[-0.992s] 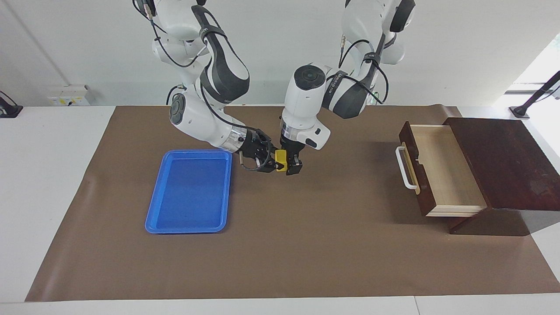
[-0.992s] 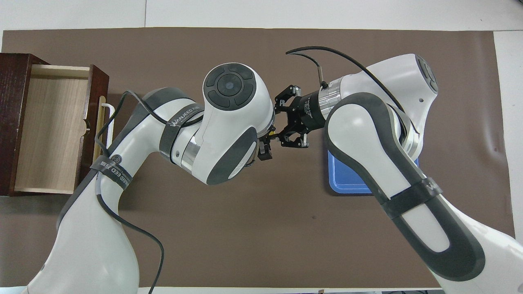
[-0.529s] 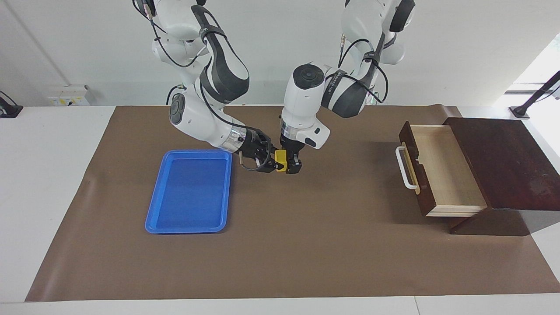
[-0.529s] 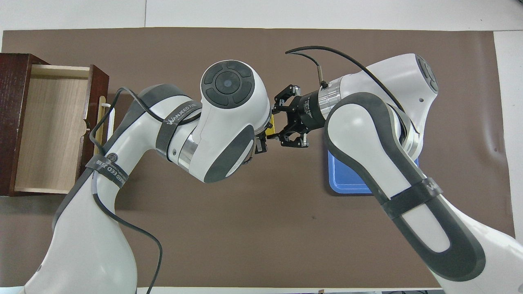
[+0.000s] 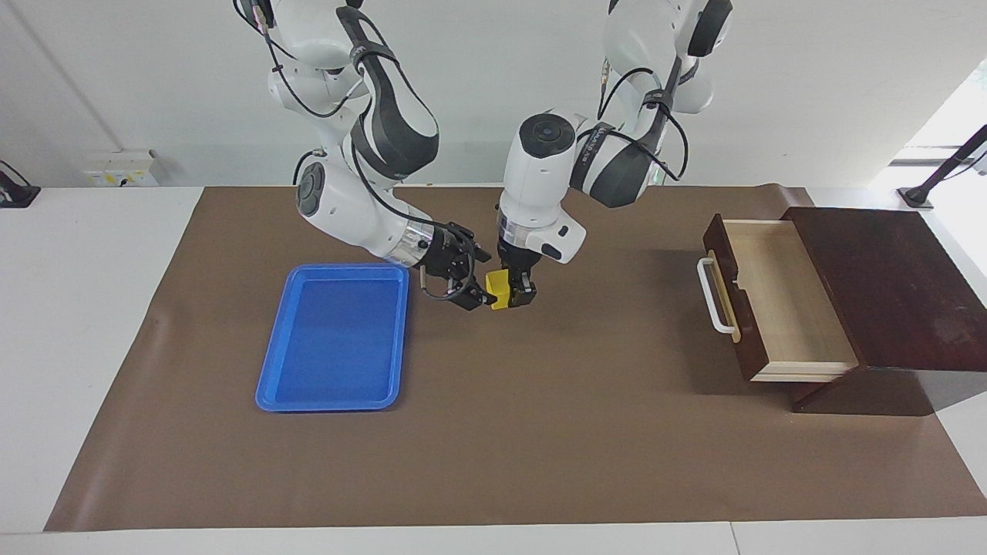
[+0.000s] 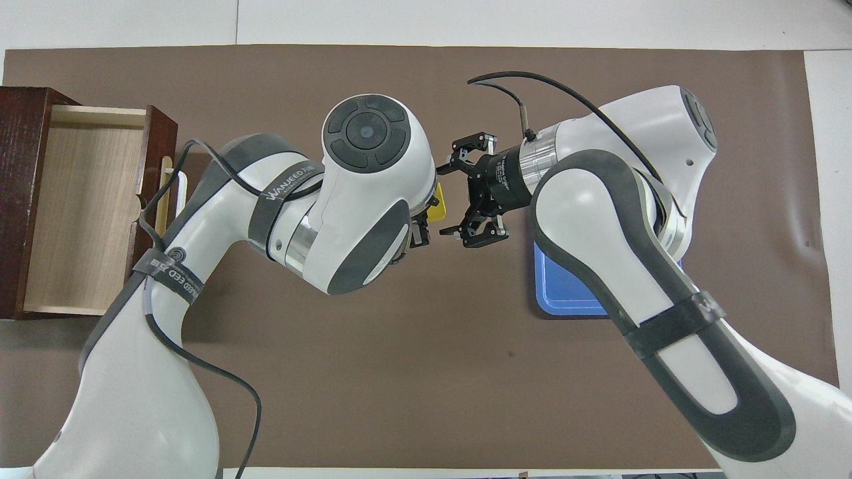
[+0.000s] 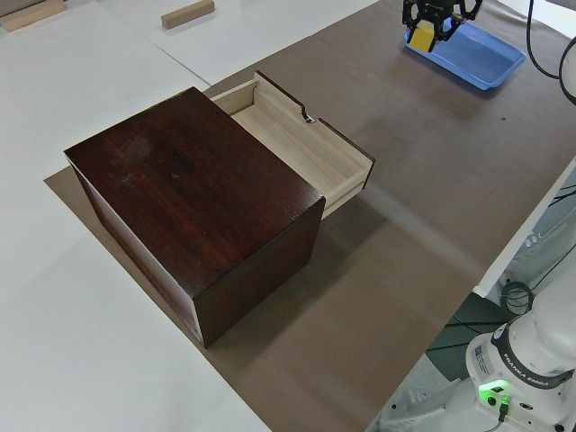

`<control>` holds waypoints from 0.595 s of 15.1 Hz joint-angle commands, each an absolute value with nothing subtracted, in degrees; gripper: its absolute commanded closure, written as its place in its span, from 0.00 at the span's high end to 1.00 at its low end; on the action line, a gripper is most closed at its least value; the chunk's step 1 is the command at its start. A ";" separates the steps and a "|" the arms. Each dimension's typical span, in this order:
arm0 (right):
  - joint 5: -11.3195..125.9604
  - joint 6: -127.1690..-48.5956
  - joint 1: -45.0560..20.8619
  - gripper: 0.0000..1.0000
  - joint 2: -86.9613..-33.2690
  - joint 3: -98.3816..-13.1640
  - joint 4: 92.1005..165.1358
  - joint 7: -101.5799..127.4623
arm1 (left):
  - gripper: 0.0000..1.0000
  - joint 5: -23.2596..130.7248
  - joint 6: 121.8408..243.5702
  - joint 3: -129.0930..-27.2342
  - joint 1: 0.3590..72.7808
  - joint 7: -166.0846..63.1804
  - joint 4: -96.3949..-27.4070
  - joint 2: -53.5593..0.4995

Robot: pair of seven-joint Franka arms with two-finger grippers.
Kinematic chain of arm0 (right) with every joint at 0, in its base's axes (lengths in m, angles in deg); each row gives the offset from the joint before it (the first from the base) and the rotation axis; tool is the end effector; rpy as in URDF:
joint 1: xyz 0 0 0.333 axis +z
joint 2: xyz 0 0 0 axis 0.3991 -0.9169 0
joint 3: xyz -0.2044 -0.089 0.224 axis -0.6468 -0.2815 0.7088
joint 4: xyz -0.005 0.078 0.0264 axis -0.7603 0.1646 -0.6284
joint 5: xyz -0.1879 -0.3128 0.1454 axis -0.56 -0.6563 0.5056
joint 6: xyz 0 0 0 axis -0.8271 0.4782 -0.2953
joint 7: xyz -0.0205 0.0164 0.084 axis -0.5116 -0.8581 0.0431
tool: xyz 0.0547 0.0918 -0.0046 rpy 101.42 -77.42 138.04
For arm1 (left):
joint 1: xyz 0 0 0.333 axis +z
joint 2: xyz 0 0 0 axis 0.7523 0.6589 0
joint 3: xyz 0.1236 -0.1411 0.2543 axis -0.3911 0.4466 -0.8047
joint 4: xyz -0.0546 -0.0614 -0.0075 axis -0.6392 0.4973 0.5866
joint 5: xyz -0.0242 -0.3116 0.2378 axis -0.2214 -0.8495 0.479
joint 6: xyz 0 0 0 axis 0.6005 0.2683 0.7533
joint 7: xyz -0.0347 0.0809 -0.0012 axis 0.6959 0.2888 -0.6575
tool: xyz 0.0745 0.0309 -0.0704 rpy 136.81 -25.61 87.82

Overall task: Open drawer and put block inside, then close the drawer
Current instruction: 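Carry the block into the drawer with the left gripper while the right gripper withdraws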

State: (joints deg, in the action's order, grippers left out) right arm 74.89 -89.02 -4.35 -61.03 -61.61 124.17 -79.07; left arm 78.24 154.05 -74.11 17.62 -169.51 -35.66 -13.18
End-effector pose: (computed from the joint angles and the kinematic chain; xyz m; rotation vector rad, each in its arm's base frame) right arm 0.5965 0.2636 0.4388 -1.8527 1.7357 0.7509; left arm 0.5465 -0.4151 0.4633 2.0539 2.2861 -0.0854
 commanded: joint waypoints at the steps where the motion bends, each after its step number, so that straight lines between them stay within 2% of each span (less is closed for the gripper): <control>1: 75.77 -88.50 -4.71 1.00 -60.42 -61.66 124.01 -80.31 | 0.00 78.78 149.19 -73.98 21.88 -163.82 -35.41 -16.46; 5: 75.69 -87.80 -5.15 1.00 -59.98 -61.92 124.01 -80.22 | 0.00 78.43 142.42 -74.16 28.46 -150.75 -34.79 -19.70; 9: 72.28 -87.53 -7.60 1.00 -58.93 -62.36 123.66 -79.44 | 0.00 78.34 138.89 -74.16 41.81 -131.77 -34.79 -22.87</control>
